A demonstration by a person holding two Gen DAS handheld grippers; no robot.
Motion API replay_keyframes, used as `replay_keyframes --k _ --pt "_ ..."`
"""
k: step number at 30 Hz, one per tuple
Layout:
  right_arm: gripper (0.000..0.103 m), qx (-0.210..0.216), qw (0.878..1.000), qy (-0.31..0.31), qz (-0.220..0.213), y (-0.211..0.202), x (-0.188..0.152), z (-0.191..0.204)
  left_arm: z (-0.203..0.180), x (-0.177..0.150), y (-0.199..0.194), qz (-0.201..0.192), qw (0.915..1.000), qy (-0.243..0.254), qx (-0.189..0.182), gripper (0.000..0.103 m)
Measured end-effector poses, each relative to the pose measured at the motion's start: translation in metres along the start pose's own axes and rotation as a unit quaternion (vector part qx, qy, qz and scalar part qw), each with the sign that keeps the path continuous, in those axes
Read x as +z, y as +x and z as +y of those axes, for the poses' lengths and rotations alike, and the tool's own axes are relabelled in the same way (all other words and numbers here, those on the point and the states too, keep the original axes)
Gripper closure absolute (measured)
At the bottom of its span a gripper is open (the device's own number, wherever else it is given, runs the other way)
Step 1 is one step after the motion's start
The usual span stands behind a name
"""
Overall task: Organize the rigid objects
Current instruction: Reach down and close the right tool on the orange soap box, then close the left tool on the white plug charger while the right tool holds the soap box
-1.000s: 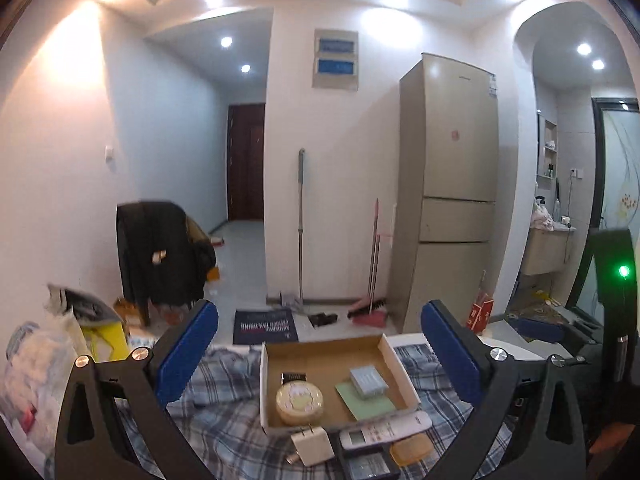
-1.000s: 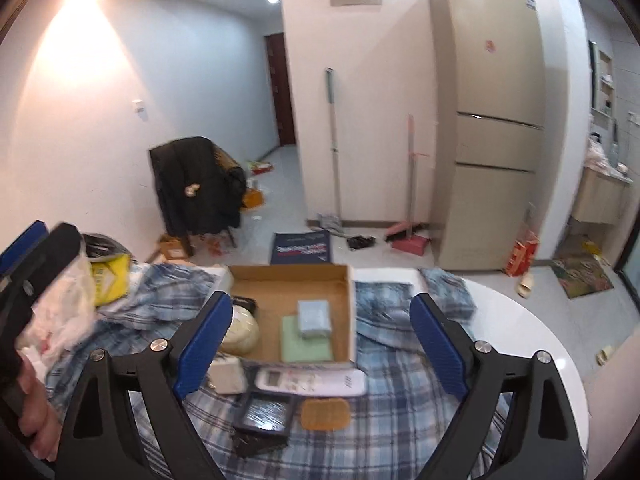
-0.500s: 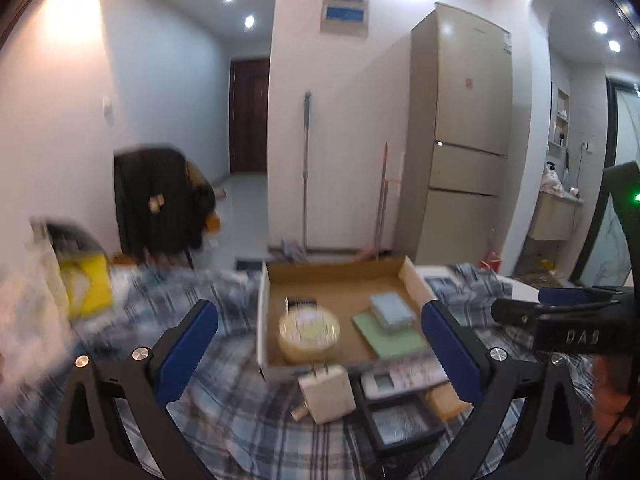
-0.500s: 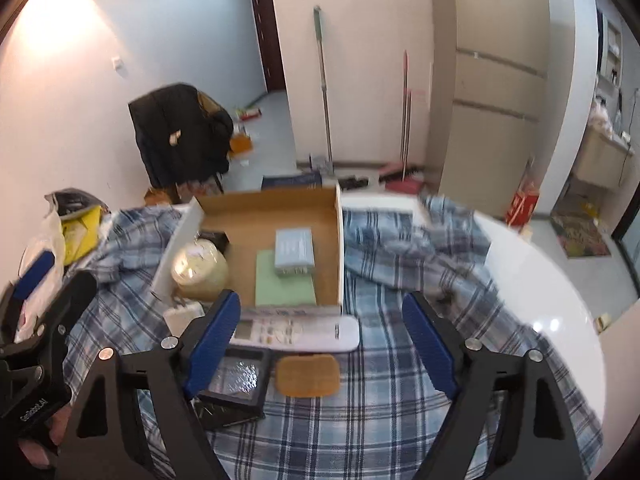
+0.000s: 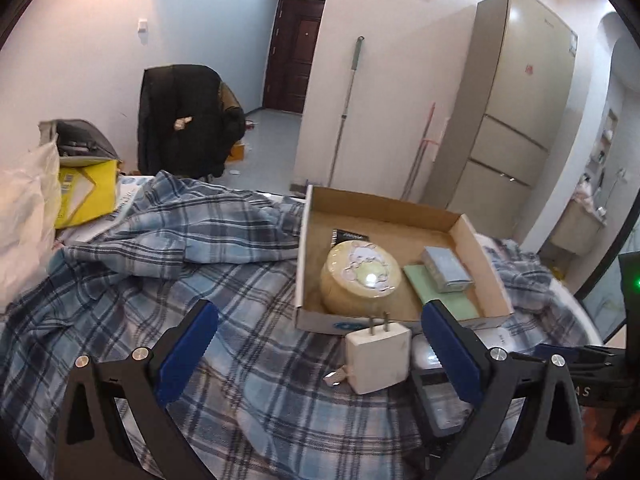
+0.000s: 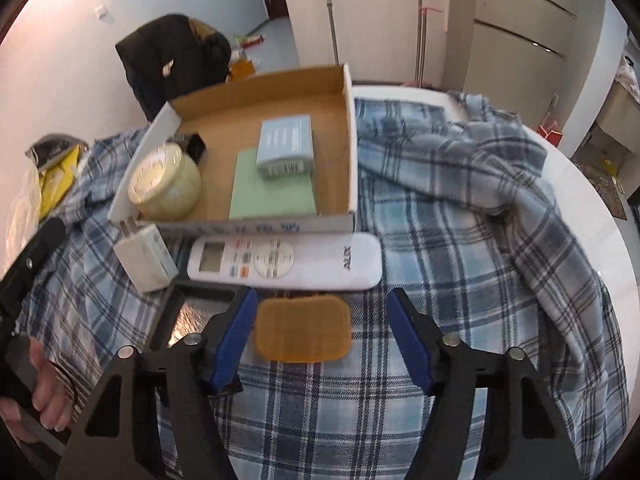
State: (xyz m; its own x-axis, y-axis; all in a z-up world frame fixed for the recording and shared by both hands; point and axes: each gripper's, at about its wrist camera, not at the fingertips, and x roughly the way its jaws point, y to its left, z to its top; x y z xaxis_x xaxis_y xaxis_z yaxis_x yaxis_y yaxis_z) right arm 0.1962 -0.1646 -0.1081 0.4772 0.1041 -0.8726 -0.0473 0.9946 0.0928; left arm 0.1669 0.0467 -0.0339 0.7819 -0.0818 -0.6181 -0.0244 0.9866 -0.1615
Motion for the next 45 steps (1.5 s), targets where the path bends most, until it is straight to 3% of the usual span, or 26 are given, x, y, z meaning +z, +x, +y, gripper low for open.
replay_keyframes --k 15,26,30,34,37,40,45 --pt "0.044 -0.006 0.999 -0.031 0.039 0.025 -0.007 0.015 -0.001 -0.001 0.000 0.004 1.0000 0.006 0.006 0.000" --pt "0.043 -0.018 0.999 -0.012 0.032 0.027 -0.004 0.001 -0.002 -0.002 0.002 0.008 0.9999 0.009 0.004 0.000" --pt "0.043 -0.045 0.998 -0.038 0.027 0.029 -0.006 0.010 -0.003 -0.002 0.003 0.008 0.9999 0.010 0.005 0.000" --pt "0.044 -0.043 0.998 -0.036 0.026 0.028 -0.005 0.010 -0.005 -0.004 0.003 0.012 0.9999 0.011 0.004 0.000" --pt "0.044 -0.023 1.000 -0.016 0.014 0.020 -0.004 0.002 -0.009 -0.004 0.003 0.012 0.9997 0.021 0.008 0.000" --pt "0.044 -0.017 0.999 -0.001 -0.031 0.003 0.000 -0.006 -0.015 -0.004 0.001 0.024 0.9995 0.021 -0.005 0.000" --pt "0.044 -0.049 0.995 0.033 -0.086 -0.014 0.006 -0.024 -0.029 -0.004 0.007 0.092 0.9954 -0.001 -0.029 0.002"
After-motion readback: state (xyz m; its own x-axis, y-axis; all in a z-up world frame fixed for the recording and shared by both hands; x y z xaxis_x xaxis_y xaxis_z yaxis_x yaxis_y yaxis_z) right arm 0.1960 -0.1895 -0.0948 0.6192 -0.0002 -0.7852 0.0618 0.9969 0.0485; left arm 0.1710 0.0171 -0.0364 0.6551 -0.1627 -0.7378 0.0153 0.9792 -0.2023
